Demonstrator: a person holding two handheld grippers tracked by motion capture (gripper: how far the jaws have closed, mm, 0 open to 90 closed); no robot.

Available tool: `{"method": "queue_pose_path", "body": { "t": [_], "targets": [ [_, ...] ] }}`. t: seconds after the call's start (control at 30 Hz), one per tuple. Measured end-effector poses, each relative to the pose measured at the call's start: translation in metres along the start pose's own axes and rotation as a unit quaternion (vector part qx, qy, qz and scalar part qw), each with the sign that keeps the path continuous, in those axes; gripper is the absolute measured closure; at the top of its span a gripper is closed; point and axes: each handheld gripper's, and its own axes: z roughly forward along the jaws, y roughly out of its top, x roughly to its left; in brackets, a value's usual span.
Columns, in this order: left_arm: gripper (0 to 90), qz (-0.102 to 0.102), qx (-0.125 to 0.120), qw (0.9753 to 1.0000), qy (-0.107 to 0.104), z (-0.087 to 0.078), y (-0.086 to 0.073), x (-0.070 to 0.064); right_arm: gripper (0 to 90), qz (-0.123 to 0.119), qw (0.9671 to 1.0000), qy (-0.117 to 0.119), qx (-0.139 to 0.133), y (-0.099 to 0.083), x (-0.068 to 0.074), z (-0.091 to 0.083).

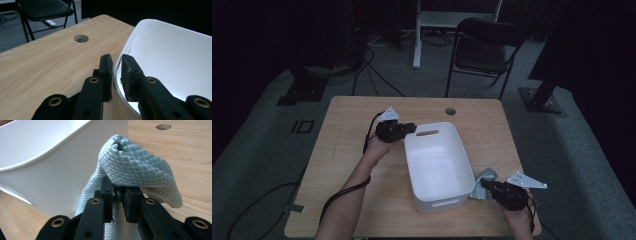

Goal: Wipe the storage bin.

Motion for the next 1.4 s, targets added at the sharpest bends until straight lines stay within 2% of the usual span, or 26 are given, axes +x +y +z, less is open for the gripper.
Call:
{"method": "queue_pose_path", "body": {
  "t": [0.1,0.27,0.4,0.57,0.63,0.8,0.97,1.13,1.23,1.33,1.37,1.4],
  "targets": [
    [77.8,0.003,0.006,1.0000,-0.004,0.005,0.001,0.000,80.1,0.000,1.0000,0.000,0.000,-0.001,0.000,0.000],
    [79.6,0.008,0.003,0.9999,0.008,0.006,0.000,-0.003,80.1,0.001,1.0000,0.001,-0.001,-0.001,-0.002,-0.001],
    [81.6,0.002,0.002,0.9999,0.014,0.000,-0.003,-0.003,80.1,0.003,1.0000,-0.001,-0.002,0.000,-0.002,-0.002],
    [85.2,-0.003,0.009,0.9992,0.039,-0.013,-0.007,-0.004,80.1,0.004,1.0000,-0.002,-0.002,0.000,-0.002,-0.002],
    [85.7,-0.010,0.009,0.9984,0.055,-0.019,-0.009,-0.004,80.1,0.003,1.0000,-0.002,-0.004,0.000,-0.002,-0.003],
    [85.9,-0.024,0.011,0.9966,0.079,-0.034,-0.015,-0.006,80.1,0.001,1.0000,-0.002,-0.004,0.001,-0.001,-0.002],
    [85.7,-0.040,0.008,0.9932,0.109,-0.049,-0.023,-0.010,80.1,-0.003,1.0000,0.000,-0.001,0.002,0.001,0.001],
    [85.3,-0.061,-0.008,0.9901,0.126,-0.061,-0.032,-0.015,80.1,-0.004,1.0000,0.006,0.003,0.002,0.003,0.004],
    [85.1,-0.067,-0.006,0.9882,0.137,-0.066,-0.034,-0.019,80.1,-0.005,1.0000,0.007,0.004,0.003,0.005,0.006],
    [83.0,-0.077,-0.016,0.9881,0.132,-0.070,-0.038,-0.021,80.1,-0.006,0.9999,0.009,0.004,0.003,0.006,0.006],
    [82.3,-0.073,-0.014,0.9886,0.130,-0.071,-0.039,-0.022,80.1,-0.006,0.9999,0.009,0.003,0.003,0.006,0.006],
    [79.4,-0.074,-0.013,0.9882,0.134,-0.072,-0.040,-0.023,80.1,-0.006,0.9999,0.010,0.003,0.004,0.007,0.006]
  ]
}}
